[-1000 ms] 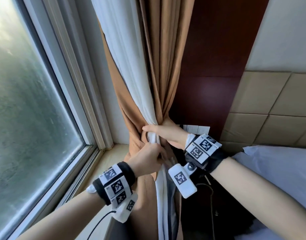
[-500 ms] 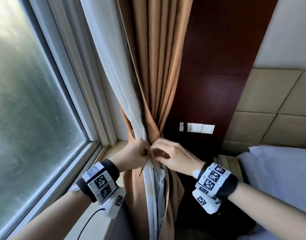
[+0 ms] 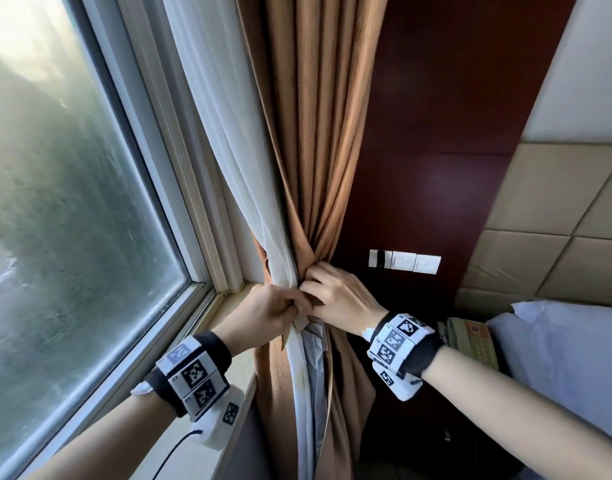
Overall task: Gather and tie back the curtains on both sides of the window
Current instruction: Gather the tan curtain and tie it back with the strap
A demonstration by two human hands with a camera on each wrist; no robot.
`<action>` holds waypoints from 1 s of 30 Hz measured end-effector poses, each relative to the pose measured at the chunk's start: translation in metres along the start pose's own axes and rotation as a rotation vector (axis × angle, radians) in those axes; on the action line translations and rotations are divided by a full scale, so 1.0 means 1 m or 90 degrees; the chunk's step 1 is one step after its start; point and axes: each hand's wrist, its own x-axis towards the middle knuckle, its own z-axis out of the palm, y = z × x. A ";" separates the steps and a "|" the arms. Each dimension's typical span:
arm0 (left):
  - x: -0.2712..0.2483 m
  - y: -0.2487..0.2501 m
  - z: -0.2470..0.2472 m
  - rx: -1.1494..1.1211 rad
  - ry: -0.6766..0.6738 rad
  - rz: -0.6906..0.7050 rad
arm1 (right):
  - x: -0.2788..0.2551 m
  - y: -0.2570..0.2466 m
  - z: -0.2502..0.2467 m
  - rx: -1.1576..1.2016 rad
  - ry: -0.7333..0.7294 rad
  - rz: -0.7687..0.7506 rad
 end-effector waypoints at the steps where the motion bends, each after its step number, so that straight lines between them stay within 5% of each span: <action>1: -0.003 0.001 0.001 -0.003 0.024 0.010 | 0.000 0.001 0.001 0.006 0.006 0.009; 5: -0.005 0.002 0.000 -0.001 0.049 0.000 | 0.005 -0.001 0.001 0.014 -0.029 0.038; 9: -0.007 0.010 0.001 -0.053 -0.017 -0.019 | 0.003 -0.003 -0.001 0.022 -0.054 0.054; 15: -0.005 0.008 0.009 -0.020 0.124 0.006 | 0.003 -0.006 0.000 0.060 -0.066 0.095; 20: -0.001 0.003 0.011 0.080 0.157 0.009 | 0.007 -0.013 -0.002 0.066 -0.066 0.099; 25: -0.005 0.001 0.007 0.454 0.192 0.175 | 0.005 -0.014 0.001 0.065 -0.066 0.084; 30: -0.001 -0.003 0.004 0.470 0.174 0.319 | 0.011 -0.014 -0.001 0.051 -0.095 0.093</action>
